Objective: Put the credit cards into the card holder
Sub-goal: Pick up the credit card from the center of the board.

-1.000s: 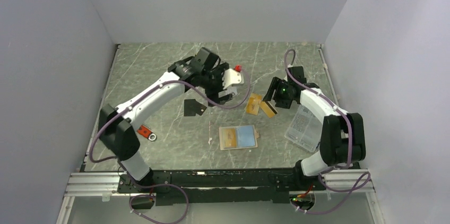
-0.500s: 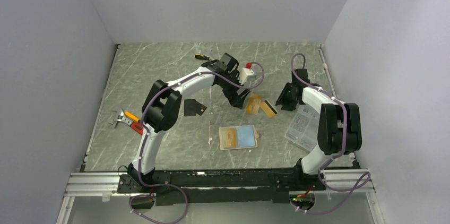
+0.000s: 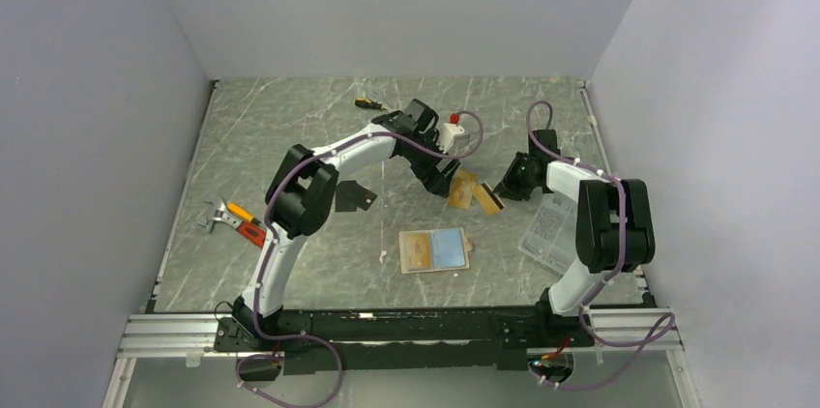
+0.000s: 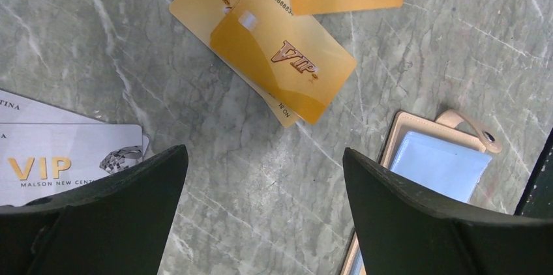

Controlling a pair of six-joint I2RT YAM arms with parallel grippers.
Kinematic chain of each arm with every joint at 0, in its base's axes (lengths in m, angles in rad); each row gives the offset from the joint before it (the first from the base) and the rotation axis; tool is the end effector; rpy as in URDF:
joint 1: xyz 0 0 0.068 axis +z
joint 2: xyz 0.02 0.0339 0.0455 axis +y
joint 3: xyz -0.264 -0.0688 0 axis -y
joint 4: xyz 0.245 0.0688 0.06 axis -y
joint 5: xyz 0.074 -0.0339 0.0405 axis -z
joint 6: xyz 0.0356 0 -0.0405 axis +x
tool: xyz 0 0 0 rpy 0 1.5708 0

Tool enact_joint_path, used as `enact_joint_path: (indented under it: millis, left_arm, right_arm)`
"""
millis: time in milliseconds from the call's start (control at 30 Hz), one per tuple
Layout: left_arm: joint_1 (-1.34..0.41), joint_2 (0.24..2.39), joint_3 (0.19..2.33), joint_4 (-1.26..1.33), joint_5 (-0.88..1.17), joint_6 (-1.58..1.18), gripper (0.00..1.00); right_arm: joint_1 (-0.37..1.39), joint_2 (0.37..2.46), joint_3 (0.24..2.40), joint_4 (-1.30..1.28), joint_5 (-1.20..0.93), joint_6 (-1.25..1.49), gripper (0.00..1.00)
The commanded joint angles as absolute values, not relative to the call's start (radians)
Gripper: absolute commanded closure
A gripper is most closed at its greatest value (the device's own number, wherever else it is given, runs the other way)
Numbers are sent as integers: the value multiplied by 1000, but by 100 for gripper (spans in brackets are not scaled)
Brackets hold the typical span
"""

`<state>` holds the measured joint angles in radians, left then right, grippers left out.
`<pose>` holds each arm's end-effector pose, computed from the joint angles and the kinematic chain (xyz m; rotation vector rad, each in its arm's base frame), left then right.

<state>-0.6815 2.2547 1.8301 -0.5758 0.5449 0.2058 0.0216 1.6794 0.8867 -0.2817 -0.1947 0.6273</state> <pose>0.3698 -0.3237 0.1840 1.2983 2.2395 -0.8788 0.3150 0.0137 0.1478 0.7399 2.5917 0.4671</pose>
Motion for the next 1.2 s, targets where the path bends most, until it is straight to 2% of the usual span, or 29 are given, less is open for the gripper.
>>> enact_joint_path:
  millis: [0, 133, 267, 300, 333, 400, 433, 500, 633, 1167]
  left_arm:
    - [-696, 2244, 1873, -584, 566, 199, 4]
    - [-700, 2230, 1845, -551, 541, 187, 1]
    - [-709, 2242, 1836, -544, 534, 186, 12]
    - [-715, 2249, 1842, -549, 528, 190, 18]
    - [-718, 2254, 1844, -550, 525, 191, 29]
    - [-727, 2263, 1850, -553, 515, 195, 59]
    - [-733, 2270, 1861, -563, 506, 200, 71]
    - [-742, 2284, 1881, -580, 497, 212, 82]
    - [-750, 2286, 1902, -577, 501, 220, 89]
    - [-798, 2371, 2039, -622, 439, 306, 90]
  right_arm:
    - [49, 1729, 836, -264, -223, 646, 76]
    - [67, 1725, 827, -255, -239, 663, 76]
    - [77, 1715, 817, -251, -270, 675, 76]
    - [78, 1710, 815, -258, -269, 673, 76]
    - [77, 1700, 815, -264, -263, 670, 75]
    - [70, 1679, 811, -280, -250, 660, 71]
    - [64, 1666, 807, -287, -249, 656, 70]
    - [59, 1642, 793, -288, -252, 654, 67]
    - [51, 1613, 758, -285, -267, 656, 64]
    - [50, 1629, 679, -156, -387, 701, 70]
